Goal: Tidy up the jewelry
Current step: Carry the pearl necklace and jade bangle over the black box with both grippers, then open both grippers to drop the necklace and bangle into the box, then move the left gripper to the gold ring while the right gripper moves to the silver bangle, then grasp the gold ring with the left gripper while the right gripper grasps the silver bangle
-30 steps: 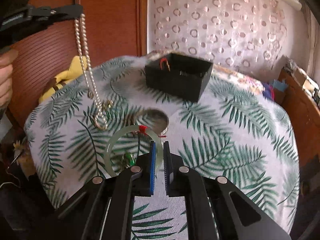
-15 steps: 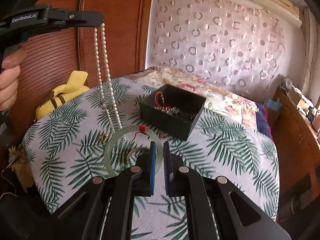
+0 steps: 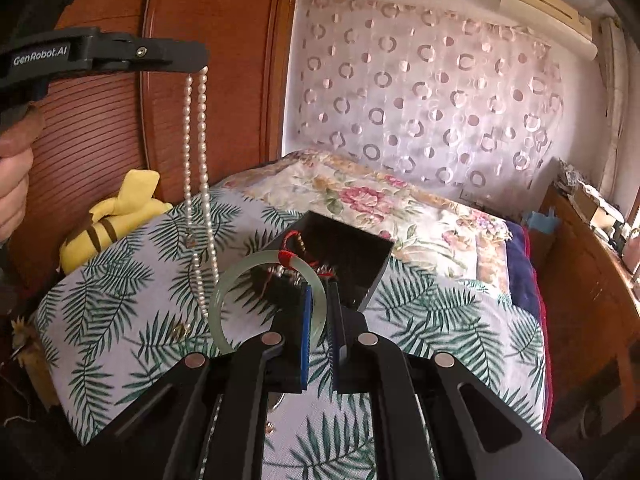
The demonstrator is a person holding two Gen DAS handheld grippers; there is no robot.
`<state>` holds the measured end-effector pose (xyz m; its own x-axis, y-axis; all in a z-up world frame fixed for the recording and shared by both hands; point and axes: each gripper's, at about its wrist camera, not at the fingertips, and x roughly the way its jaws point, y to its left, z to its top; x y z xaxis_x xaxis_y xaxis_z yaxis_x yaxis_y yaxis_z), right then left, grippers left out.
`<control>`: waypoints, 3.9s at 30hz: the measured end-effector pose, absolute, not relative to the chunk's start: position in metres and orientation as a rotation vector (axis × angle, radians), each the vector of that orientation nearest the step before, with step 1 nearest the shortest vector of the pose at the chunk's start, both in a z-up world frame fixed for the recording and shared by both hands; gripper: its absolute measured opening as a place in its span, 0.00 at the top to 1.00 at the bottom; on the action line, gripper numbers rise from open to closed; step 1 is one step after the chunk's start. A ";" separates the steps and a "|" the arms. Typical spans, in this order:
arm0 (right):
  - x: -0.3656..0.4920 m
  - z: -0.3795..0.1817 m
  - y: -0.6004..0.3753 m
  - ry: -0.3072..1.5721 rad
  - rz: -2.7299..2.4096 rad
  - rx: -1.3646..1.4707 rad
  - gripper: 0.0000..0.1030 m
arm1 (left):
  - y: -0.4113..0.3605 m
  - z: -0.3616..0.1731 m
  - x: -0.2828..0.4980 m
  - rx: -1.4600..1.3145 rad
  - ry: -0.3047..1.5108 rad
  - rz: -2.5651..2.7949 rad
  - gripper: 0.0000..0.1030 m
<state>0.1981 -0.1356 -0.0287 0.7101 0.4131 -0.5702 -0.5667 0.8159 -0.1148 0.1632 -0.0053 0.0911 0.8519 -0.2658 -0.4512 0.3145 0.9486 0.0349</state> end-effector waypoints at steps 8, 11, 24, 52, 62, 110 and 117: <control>0.219 -0.023 -0.134 0.560 0.537 -0.286 0.92 | -0.008 0.106 0.189 0.136 0.459 -0.272 0.96; 0.228 -0.023 -0.133 0.569 0.525 -0.286 0.92 | -0.009 0.109 0.200 0.151 0.465 -0.261 0.96; 0.270 -0.029 -0.133 0.594 0.480 -0.266 0.92 | -0.017 0.083 0.246 0.156 0.527 -0.235 0.96; 0.339 -0.085 -0.102 0.722 0.419 -0.236 0.91 | 0.015 -0.015 0.230 0.082 0.639 -0.238 0.34; 0.315 -0.077 -0.107 0.695 0.459 -0.207 0.78 | 0.035 -0.047 0.196 0.063 0.642 -0.207 0.08; 0.194 -0.152 -0.101 0.836 0.648 -0.356 0.41 | 0.045 -0.128 0.163 0.115 0.900 -0.244 0.08; 0.194 -0.152 -0.102 0.835 0.645 -0.358 0.41 | 0.020 -0.123 0.162 0.137 0.869 -0.295 0.45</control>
<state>0.1939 -0.1015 -0.1523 0.4986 0.3850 -0.7766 -0.6541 0.7550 -0.0457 0.1618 0.0203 -0.1227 0.6081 -0.1990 -0.7685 0.3101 0.9507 -0.0007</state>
